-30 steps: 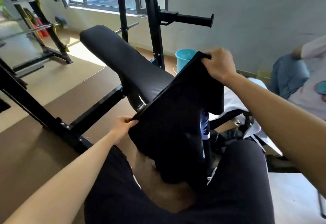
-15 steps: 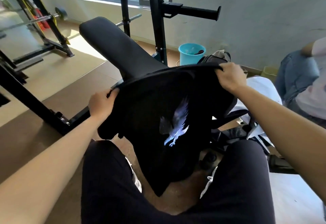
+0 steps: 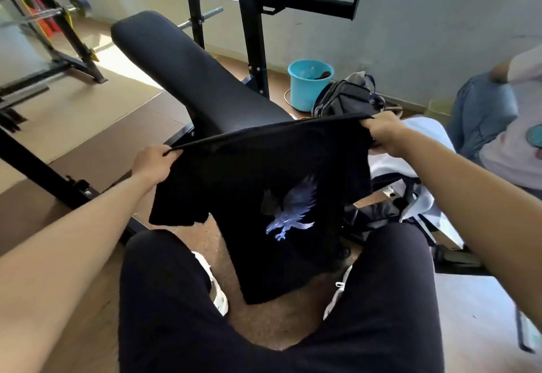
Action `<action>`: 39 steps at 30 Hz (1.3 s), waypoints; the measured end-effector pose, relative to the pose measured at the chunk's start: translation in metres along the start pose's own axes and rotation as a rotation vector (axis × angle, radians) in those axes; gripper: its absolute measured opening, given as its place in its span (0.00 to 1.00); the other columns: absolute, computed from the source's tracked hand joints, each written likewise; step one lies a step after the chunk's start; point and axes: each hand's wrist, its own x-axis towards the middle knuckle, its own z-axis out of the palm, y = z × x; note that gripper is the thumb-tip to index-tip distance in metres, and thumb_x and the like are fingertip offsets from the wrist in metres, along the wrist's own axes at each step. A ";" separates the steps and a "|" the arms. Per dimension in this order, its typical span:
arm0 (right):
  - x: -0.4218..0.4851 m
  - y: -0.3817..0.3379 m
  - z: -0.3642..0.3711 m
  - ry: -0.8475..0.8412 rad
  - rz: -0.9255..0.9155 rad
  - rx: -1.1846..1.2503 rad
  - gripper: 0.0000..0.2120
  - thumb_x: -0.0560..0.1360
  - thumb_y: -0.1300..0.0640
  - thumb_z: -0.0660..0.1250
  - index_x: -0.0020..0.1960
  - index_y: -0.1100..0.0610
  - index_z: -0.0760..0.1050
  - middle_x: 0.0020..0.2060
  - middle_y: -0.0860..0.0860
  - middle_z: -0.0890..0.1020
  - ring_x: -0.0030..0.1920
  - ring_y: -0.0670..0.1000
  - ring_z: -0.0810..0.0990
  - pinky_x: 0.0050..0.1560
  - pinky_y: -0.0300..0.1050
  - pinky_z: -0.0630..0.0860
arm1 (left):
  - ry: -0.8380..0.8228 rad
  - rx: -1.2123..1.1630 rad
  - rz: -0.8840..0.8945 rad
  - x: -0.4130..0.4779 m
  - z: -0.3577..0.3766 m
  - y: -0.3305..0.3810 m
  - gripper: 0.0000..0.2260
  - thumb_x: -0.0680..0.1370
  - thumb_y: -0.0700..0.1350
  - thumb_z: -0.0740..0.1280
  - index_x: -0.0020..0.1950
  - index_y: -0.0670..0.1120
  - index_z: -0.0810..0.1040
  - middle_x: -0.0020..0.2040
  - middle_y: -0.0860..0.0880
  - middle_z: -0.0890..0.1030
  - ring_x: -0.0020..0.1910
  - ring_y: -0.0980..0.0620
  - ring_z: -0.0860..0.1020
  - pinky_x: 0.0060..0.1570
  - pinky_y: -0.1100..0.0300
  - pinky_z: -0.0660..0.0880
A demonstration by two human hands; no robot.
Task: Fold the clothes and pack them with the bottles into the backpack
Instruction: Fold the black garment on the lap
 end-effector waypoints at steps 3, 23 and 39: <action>-0.011 -0.003 0.006 -0.141 0.164 0.180 0.11 0.86 0.57 0.56 0.54 0.62 0.75 0.42 0.60 0.81 0.35 0.58 0.84 0.25 0.42 0.80 | 0.004 -0.126 -0.134 0.007 0.008 0.010 0.15 0.82 0.53 0.67 0.39 0.47 0.81 0.36 0.45 0.79 0.45 0.38 0.80 0.40 0.54 0.68; -0.010 0.017 0.039 -0.106 -0.190 0.135 0.19 0.76 0.78 0.62 0.60 0.60 0.77 0.52 0.62 0.82 0.43 0.55 0.87 0.40 0.43 0.84 | -0.384 -1.289 -0.489 -0.006 0.007 0.054 0.21 0.83 0.29 0.57 0.76 0.35 0.65 0.65 0.34 0.75 0.68 0.38 0.76 0.67 0.49 0.76; -0.006 -0.049 0.004 0.239 -0.500 -0.476 0.05 0.67 0.63 0.73 0.40 0.54 0.83 0.30 0.50 0.84 0.35 0.52 0.84 0.43 0.50 0.82 | 0.154 -0.503 -0.012 0.004 -0.063 0.104 0.05 0.74 0.47 0.78 0.41 0.48 0.86 0.35 0.50 0.86 0.38 0.51 0.87 0.53 0.54 0.83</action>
